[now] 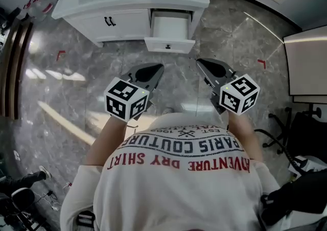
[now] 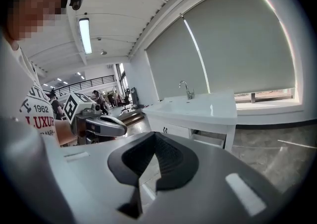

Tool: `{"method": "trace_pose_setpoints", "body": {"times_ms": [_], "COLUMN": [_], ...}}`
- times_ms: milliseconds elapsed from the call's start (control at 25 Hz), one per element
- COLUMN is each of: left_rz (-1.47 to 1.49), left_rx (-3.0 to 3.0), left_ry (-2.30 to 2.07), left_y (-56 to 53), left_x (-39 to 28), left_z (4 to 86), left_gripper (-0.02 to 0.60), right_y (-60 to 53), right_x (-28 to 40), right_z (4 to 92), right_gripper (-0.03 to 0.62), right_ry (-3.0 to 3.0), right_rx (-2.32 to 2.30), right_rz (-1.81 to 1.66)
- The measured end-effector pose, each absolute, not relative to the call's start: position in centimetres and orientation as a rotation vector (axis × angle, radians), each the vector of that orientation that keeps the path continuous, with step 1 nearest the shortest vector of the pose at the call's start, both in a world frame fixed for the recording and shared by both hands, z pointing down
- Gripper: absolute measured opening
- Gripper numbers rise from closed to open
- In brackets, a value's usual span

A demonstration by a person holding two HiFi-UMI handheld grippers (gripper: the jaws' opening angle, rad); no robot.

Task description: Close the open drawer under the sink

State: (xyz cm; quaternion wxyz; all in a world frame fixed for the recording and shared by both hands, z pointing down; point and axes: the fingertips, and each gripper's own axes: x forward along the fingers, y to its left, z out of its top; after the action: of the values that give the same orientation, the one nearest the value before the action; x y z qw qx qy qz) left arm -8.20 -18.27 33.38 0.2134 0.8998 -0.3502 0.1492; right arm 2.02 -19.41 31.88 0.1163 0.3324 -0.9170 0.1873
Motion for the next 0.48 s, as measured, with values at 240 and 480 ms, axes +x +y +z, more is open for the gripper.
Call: {"method": "trace_pose_setpoints", "body": {"times_ms": [240,480], "left_rz": [0.409,0.408], "left_rx": [2.481,2.448], "left_ry": [-0.981,-0.993], "left_y": [-21.2,-23.5], "left_x": [-9.3,-9.4], "left_z": [33.8,34.9], "left_gripper": [0.0,0.0], "right_y": [-21.7,-24.5], "right_x": [0.5,0.0], "right_z": [32.5,33.0], "right_gripper": [0.002,0.002], "right_ry": [-2.685,-2.696], "right_rx": [0.947,0.929], "right_rz": [0.545,0.547]}}
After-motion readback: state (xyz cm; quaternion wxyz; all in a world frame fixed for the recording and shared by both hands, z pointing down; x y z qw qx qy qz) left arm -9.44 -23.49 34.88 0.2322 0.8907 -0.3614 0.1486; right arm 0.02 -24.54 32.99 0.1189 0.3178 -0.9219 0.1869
